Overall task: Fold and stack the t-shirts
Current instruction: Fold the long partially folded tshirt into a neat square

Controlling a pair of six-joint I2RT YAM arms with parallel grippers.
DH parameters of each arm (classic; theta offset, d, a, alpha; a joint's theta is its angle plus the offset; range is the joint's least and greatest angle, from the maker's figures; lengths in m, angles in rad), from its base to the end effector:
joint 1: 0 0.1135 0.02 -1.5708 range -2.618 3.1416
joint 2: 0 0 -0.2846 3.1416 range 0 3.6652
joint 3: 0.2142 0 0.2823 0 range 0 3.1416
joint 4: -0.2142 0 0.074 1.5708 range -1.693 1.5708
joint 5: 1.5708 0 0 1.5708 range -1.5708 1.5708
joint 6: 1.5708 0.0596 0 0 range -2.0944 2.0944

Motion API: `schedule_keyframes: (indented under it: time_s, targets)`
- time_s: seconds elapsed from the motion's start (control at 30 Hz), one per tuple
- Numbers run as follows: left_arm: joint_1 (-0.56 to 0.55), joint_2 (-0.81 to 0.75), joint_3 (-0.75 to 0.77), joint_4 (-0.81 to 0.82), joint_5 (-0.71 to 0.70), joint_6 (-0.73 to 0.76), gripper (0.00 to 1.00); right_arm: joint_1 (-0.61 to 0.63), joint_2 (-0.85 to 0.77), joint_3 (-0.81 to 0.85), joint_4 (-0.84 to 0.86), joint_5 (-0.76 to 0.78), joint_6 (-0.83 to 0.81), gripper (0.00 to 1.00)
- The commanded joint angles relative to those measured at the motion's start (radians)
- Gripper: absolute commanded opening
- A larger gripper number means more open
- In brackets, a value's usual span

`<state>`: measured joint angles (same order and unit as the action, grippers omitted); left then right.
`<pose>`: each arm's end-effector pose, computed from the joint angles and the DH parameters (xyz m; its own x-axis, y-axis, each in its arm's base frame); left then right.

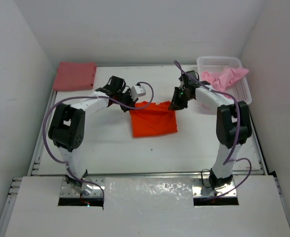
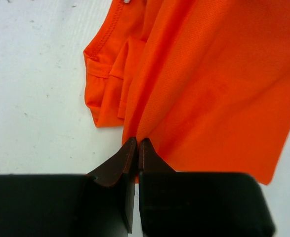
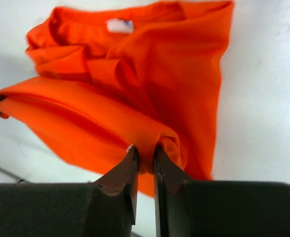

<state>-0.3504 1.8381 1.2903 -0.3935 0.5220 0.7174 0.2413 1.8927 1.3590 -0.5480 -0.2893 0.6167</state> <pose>0.3992 -0.1775 0.1940 -0.1952 0.6781 -0.7086 0.9311 0.3551 0.0834 0.4229 0.1216 0.1791 -0.9070 0.3477 -0.2376 0.2027 0.8551 0.4772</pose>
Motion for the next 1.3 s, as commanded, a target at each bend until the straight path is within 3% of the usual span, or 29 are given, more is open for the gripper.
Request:
schedule_keyframes:
  time_s: [0.0, 0.13, 0.2, 0.3, 0.4, 0.5, 0.53, 0.63, 0.77, 0.9, 1.07, 1.27]
  targets:
    - [0.021, 0.036, 0.032, 0.122, -0.066, -0.044, 0.02, -0.022, 0.043, 0.057, 0.034, 0.085, 0.017, 0.21]
    - [0.021, 0.069, 0.04, 0.208, -0.105, -0.052, 0.06, -0.042, 0.071, 0.062, 0.091, 0.153, 0.041, 0.21]
    - [0.021, 0.102, 0.061, 0.241, -0.119, -0.079, 0.11, -0.054, 0.08, 0.058, 0.134, 0.17, 0.069, 0.31]
    - [0.019, 0.151, 0.115, 0.264, -0.126, -0.092, 0.19, -0.062, 0.1, 0.089, 0.16, 0.234, 0.06, 0.31]
    - [0.013, 0.182, 0.141, 0.32, -0.143, -0.114, 0.18, -0.062, 0.1, 0.109, 0.189, 0.262, -0.014, 0.3]
    - [0.01, 0.223, 0.21, 0.291, -0.136, -0.142, 0.37, -0.06, 0.03, 0.017, 0.337, 0.194, -0.139, 0.44]
    - [0.01, 0.231, 0.248, 0.276, -0.137, -0.151, 0.5, -0.06, 0.005, -0.048, 0.365, 0.173, -0.156, 0.47]
    - [0.024, 0.236, 0.32, 0.219, -0.14, -0.211, 0.59, -0.063, -0.076, -0.133, 0.445, 0.125, -0.245, 0.5]
    - [0.12, 0.199, 0.4, 0.205, -0.003, -0.419, 0.64, -0.063, -0.165, -0.234, 0.508, 0.024, -0.31, 0.46]
    - [0.151, 0.213, 0.426, 0.137, 0.118, -0.438, 0.64, -0.06, -0.241, -0.353, 0.701, -0.097, -0.31, 0.48]
    - [0.171, 0.251, 0.369, 0.134, 0.229, -0.449, 0.66, -0.057, -0.178, -0.339, 0.666, -0.18, -0.327, 0.55]
    - [0.18, 0.302, 0.327, 0.172, 0.309, -0.443, 0.8, -0.008, -0.139, -0.296, 0.582, -0.162, -0.417, 0.64]
